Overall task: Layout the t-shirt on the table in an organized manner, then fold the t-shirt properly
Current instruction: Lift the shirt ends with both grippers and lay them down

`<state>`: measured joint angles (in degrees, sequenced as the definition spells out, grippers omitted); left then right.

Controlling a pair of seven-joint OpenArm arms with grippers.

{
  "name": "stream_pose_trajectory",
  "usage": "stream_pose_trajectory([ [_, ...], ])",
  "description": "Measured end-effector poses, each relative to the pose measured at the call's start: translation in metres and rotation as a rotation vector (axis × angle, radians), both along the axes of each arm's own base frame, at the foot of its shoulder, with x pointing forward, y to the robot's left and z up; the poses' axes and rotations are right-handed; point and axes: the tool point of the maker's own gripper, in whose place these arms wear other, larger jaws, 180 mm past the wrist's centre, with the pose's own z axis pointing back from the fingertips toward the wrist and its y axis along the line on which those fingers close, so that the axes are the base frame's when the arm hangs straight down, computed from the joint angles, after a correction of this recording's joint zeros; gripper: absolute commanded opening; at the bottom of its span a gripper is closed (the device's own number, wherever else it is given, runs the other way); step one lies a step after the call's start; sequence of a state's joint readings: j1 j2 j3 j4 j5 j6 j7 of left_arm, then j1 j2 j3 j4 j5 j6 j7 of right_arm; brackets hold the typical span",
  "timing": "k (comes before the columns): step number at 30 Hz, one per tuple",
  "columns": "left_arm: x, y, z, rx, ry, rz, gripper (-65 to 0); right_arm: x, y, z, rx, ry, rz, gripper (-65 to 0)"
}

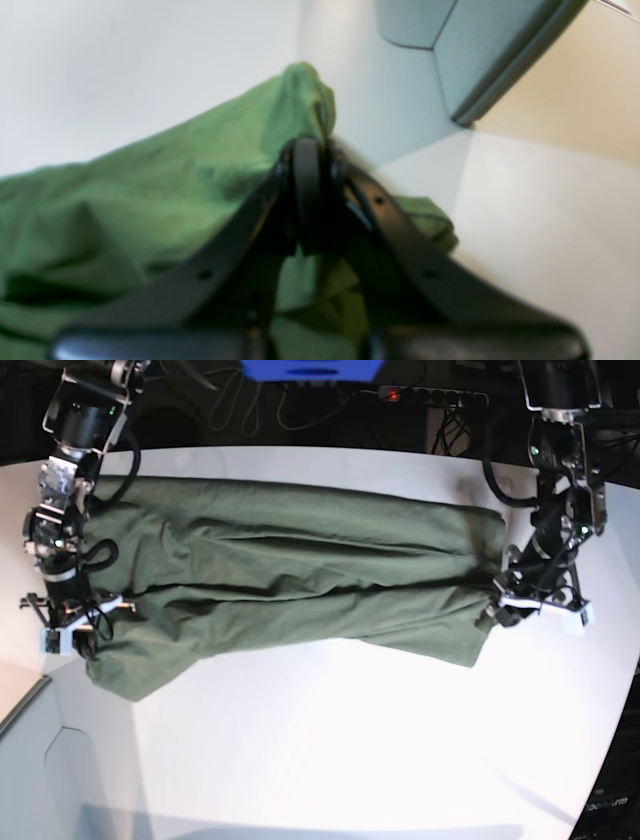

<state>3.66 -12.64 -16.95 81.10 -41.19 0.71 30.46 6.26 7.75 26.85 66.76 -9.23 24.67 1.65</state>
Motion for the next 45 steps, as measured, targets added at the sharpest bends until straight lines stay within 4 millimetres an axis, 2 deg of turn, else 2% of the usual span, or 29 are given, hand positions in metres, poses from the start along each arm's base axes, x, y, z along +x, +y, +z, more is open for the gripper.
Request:
stream_pose_trajectory([
  [2, 0.009, 0.001, 0.01, 0.004, -0.026, -0.004, -46.8, 0.007, 0.0, 0.004, 0.008, -0.015, -0.001, -65.0],
  [4, 0.01, -0.005, 0.018, -0.002, -0.027, -0.035, -46.8, 0.009, 0.002, -0.001, 0.015, -0.005, 0.005, -64.6],
  [8, -0.004, 0.001, 0.023, -0.029, -0.005, -0.013, -45.8, 0.001, 0.001, -0.018, 0.024, 0.074, -0.004, -49.0],
  [10, -0.013, 0.001, 0.028, -0.052, -0.01, 0.016, -39.2, 0.002, -0.004, -0.014, 0.012, 0.064, -0.006, -39.8],
  [13, -0.022, -0.002, 0.026, -0.089, 0.014, 0.025, -21.2, 0.002, -0.012, -0.01, -0.002, 0.059, -0.012, -27.7],
  [15, -0.025, -0.01, 0.027, -0.099, 0.039, -0.002, -11.3, -0.001, -0.015, -0.012, -0.007, 0.071, -0.017, -22.3],
  [16, -0.028, -0.013, 0.032, -0.097, 0.035, -0.017, -9.5, -0.004, -0.017, -0.011, -0.011, 0.073, -0.023, -21.6],
  [19, -0.041, -0.014, 0.039, -0.073, 0.025, -0.024, -9.8, -0.02, -0.031, -0.001, -0.03, 0.046, -0.064, -21.5],
  [22, -0.07, -0.018, 0.019, -0.076, 0.1, -0.027, -10.3, -0.039, -0.041, 0.002, -0.073, 0.054, -0.075, -21.4],
  [24, -0.085, -0.021, 0.002, -0.092, 0.157, -0.017, -10.5, -0.053, -0.036, -0.006, -0.074, 0.078, -0.07, -21.4],
  [27, -0.083, -0.018, -0.013, -0.108, 0.158, 0.012, -10.6, -0.073, -0.026, -0.022, -0.064, 0.125, -0.055, -21.4],
  [31, -0.093, -0.007, -0.037, -0.109, 0.204, 0.07, -10.6, -0.092, -0.025, -0.034, -0.064, 0.168, -0.055, -21.3],
  [37, -0.093, -0.004, -0.045, -0.111, 0.214, 0.084, -10.6, -0.104, -0.018, -0.044, -0.046, 0.196, -0.045, -21.3],
  [40, -0.101, 0.001, -0.059, -0.049, 0.27, 0.077, -10.7, -0.106, -0.021, -0.043, -0.041, 0.194, -0.048, -21.3],
  [42, -0.098, -0.003, -0.063, -0.028, 0.275, 0.057, -10.8, -0.11, -0.026, -0.043, -0.044, 0.196, -0.06, -21.3],
  [45, -0.09, -0.022, -0.064, -0.028, 0.272, -0.002, -13.0, -0.117, -0.031, -0.045, -0.038, 0.208, -0.07, -21.3],
])
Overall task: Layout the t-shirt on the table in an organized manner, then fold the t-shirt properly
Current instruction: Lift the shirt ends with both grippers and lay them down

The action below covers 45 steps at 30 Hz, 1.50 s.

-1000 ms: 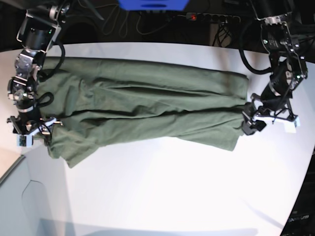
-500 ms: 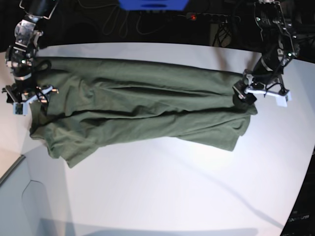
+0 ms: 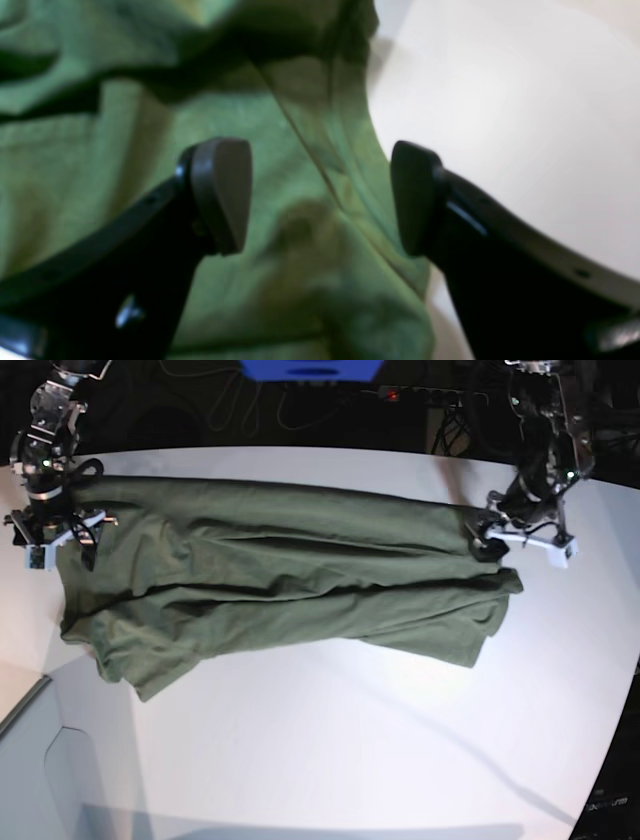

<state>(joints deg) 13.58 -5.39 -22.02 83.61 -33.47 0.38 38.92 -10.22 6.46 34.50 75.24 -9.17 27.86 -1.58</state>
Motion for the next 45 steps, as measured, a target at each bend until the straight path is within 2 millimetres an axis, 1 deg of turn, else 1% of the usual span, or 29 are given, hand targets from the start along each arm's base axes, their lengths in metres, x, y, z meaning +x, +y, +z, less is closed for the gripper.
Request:
stream_pose_trajectory([
  [1, 0.002, -0.007, 0.0, -0.008, -0.002, -0.017, -16.2, -0.001, 0.0, 0.0, 0.01, 0.001, 0.011, -21.3],
  [3, 0.0, -0.018, -0.002, -0.034, 0.008, -0.035, -28.2, -0.004, -0.001, 0.002, 0.026, -0.003, 0.024, -21.3],
  [5, -0.002, -0.016, -0.007, -0.028, 0.017, -0.032, -37.8, -0.007, -0.005, 0.002, 0.03, 0.0, 0.021, -21.3],
  [6, -0.003, -0.014, -0.009, -0.027, 0.021, -0.028, -40.5, -0.011, -0.006, 0.001, 0.03, 0.003, 0.014, -21.3],
  [7, -0.001, -0.014, -0.01, -0.029, 0.022, -0.026, -41.7, -0.015, -0.006, -0.001, 0.032, 0.01, 0.013, -21.3],
  [10, 0.004, -0.012, -0.011, -0.033, 0.02, -0.021, -44.0, -0.029, 0.0, -0.012, 0.048, 0.044, 0.011, -21.3],
  [11, 0.004, -0.013, -0.012, -0.034, 0.022, -0.023, -47.0, -0.034, 0.002, -0.016, 0.055, 0.061, 0.008, -21.3],
  [12, 0.003, -0.014, -0.012, -0.038, 0.024, -0.022, -51.9, -0.036, 0.002, -0.017, 0.057, 0.067, 0.008, -21.3],
  [14, -0.002, -0.015, -0.015, -0.042, 0.037, -0.026, -65.0, -0.038, 0.002, -0.019, 0.06, 0.061, 0.007, -21.3],
  [17, -0.008, -0.014, -0.017, -0.04, 0.045, -0.025, -63.6, -0.048, 0.002, -0.034, 0.088, 0.101, -0.005, -21.4],
  [18, -0.01, -0.013, -0.017, -0.039, 0.048, -0.024, -65.0, -0.053, 0.003, -0.041, 0.099, 0.118, -0.009, -21.4],
  [20, -0.017, -0.013, -0.017, -0.034, 0.054, -0.029, -65.0, -0.057, 0.004, -0.044, 0.115, 0.116, -0.018, -21.4],
  [23, -0.034, -0.012, -0.015, -0.024, 0.068, -0.033, -65.0, -0.058, 0.003, -0.046, 0.118, 0.12, -0.021, -21.4],
  [24, -0.038, -0.012, -0.015, -0.018, 0.078, -0.039, -65.0, -0.063, 0.003, -0.047, 0.117, 0.125, -0.02, -21.5],
  [27, -0.045, -0.012, -0.009, -0.002, 0.077, -0.048, -65.0, -0.071, 0.005, -0.048, 0.122, 0.121, -0.02, -21.5],
  [29, -0.046, -0.012, -0.005, 0.002, 0.067, -0.053, -65.0, -0.073, 0.004, -0.048, 0.123, 0.123, -0.022, -21.5],
  [32, -0.047, -0.012, -0.004, 0.002, 0.067, -0.053, -65.0, -0.078, 0.003, -0.046, 0.101, 0.143, -0.009, -21.6],
  [36, -0.046, -0.012, -0.004, 0.003, 0.065, -0.053, -64.9, -0.092, 0.0, -0.037, 0.043, 0.183, 0.015, -21.6],
  [38, -0.046, -0.012, -0.004, 0.002, 0.065, -0.053, -64.7, -0.086, 0.001, -0.028, 0.023, 0.166, 0.024, -21.5],
  [41, -0.048, -0.012, -0.005, 0.003, 0.07, -0.053, -59.8, -0.065, 0.003, -0.008, 0.009, 0.088, 0.035, -21.5],
  [43, -0.05, -0.012, -0.003, 0.006, 0.072, -0.053, -54.1, -0.057, 0.002, 0.001, -0.006, 0.062, 0.042, -21.5],
  [45, -0.051, -0.008, 0.004, 0.018, 0.056, -0.045, -46.3, -0.054, 0.002, 0.005, -0.015, 0.054, 0.045, -21.5],
])
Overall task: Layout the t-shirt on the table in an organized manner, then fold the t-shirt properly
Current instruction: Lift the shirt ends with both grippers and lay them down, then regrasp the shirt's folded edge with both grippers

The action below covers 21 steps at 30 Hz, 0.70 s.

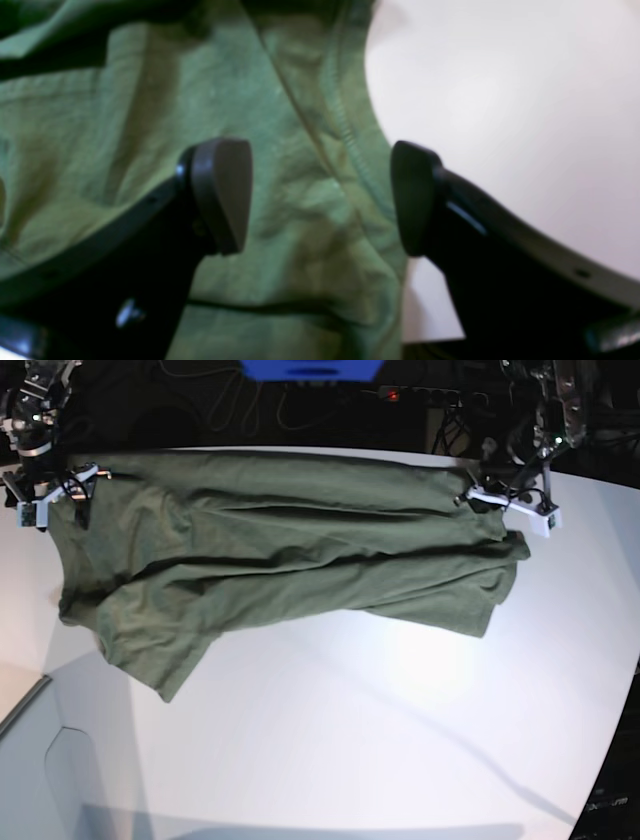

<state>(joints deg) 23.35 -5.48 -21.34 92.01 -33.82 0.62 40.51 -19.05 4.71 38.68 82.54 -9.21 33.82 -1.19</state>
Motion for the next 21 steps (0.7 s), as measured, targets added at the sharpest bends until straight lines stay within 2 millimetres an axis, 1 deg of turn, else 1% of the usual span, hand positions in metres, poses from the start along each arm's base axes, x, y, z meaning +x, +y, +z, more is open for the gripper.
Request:
stream_pose_trajectory([
  [1, -0.001, 0.004, 0.005, 0.008, -0.013, 0.011, -42.2, 0.002, 0.0, 0.0, 0.001, 0.002, -0.001, -21.5],
  [3, 0.0, 0.012, 0.014, 0.028, -0.034, 0.026, -34.4, 0.013, 0.002, 0.004, 0.004, -0.023, 0.002, -21.5],
  [5, 0.001, 0.012, 0.021, 0.037, -0.05, 0.016, -28.4, 0.022, 0.002, 0.01, 0.002, -0.052, 0.003, -21.5],
  [8, 0.0, 0.012, 0.03, 0.041, -0.07, 0.011, -23.3, 0.023, 0.003, 0.011, 0.003, -0.053, 0.005, -21.5],
  [11, -0.005, 0.037, 0.033, 0.073, -0.073, 0.079, -23.2, 0.025, 0.012, 0.007, 0.01, -0.04, 0.034, -21.5],
  [13, 0.002, 0.048, 0.035, 0.086, -0.085, 0.11, -23.2, 0.03, 0.017, 0.007, 0.012, -0.045, 0.05, -21.5],
  [15, 0.016, 0.049, 0.036, 0.075, -0.107, 0.117, -23.2, 0.031, 0.019, 0.007, 0.014, -0.046, 0.056, -21.5],
  [16, 0.023, 0.046, 0.036, 0.06, -0.117, 0.113, -23.2, 0.03, 0.023, 0.005, 0.017, -0.04, 0.065, -21.5],
  [18, 0.034, 0.045, 0.038, 0.051, -0.136, 0.119, -23.2, 0.03, 0.027, 0.003, 0.023, -0.035, 0.075, -21.5],
  [21, 0.043, 0.05, 0.03, 0.047, -0.12, 0.144, -23.4, 0.032, 0.025, 0.005, 0.018, -0.039, 0.073, -21.5],
])
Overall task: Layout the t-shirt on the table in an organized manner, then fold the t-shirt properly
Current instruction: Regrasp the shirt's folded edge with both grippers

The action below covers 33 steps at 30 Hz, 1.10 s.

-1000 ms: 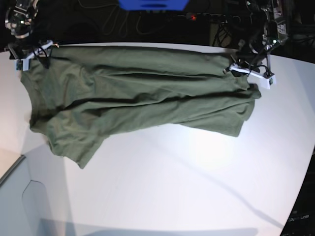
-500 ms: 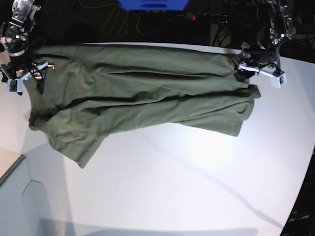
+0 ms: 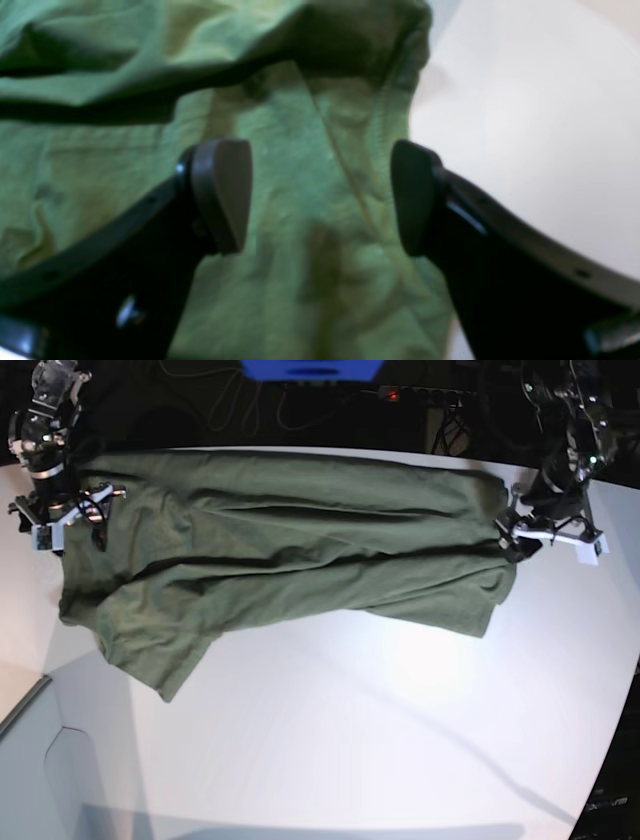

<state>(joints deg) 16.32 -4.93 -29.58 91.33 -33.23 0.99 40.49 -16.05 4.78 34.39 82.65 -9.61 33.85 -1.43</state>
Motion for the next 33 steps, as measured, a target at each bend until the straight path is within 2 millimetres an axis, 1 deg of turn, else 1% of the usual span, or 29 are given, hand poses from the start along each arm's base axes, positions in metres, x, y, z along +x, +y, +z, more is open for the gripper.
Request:
stream_pose_trajectory([
  [3, 0.009, -0.001, -0.001, -0.012, -0.009, 0.003, -23.4, 0.0, 0.001, 0.0, 0.002, -0.001, 0.001, -21.5],
  [8, 0.011, 0.005, -0.013, -0.021, 0.018, 0.018, -23.4, 0.0, 0.0, 0.0, -0.002, 0.001, 0.002, -21.5],
  [12, 0.018, 0.01, -0.012, -0.017, 0.012, 0.018, -23.5, 0.0, 0.0, 0.0, -0.001, 0.001, 0.002, -21.5],
  [15, 0.018, 0.023, -0.01, -0.022, 0.0, 0.07, -23.5, 0.0, 0.0, 0.0, -0.002, 0.002, 0.002, -21.5],
  [18, 0.017, 0.031, -0.017, -0.029, 0.015, 0.1, -23.5, 0.006, -0.001, 0.003, -0.001, -0.013, 0.0, -21.5],
  [21, 0.013, 0.027, -0.031, -0.055, 0.052, 0.099, -23.5, 0.011, 0.0, 0.006, 0.0, -0.027, 0.002, -21.5],
  [27, 0.013, 0.025, -0.033, -0.063, 0.054, 0.1, -23.5, 0.009, 0.0, 0.004, -0.001, -0.019, 0.001, -21.5],
  [28, 0.013, 0.025, -0.033, -0.063, 0.054, 0.1, -23.9, 0.009, 0.0, 0.004, -0.001, -0.019, 0.001, -21.5],
  [29, 0.014, 0.025, -0.033, -0.063, 0.052, 0.1, -25.9, 0.009, 0.0, 0.004, 0.0, -0.019, 0.002, -21.5],
  [32, 0.021, 0.026, -0.029, -0.06, 0.038, 0.1, -35.6, 0.009, 0.0, 0.004, -0.001, -0.019, 0.002, -21.5],
  [33, 0.024, 0.026, -0.027, -0.064, 0.031, 0.1, -37.3, 0.009, 0.0, 0.004, -0.001, -0.018, 0.001, -21.5],
])
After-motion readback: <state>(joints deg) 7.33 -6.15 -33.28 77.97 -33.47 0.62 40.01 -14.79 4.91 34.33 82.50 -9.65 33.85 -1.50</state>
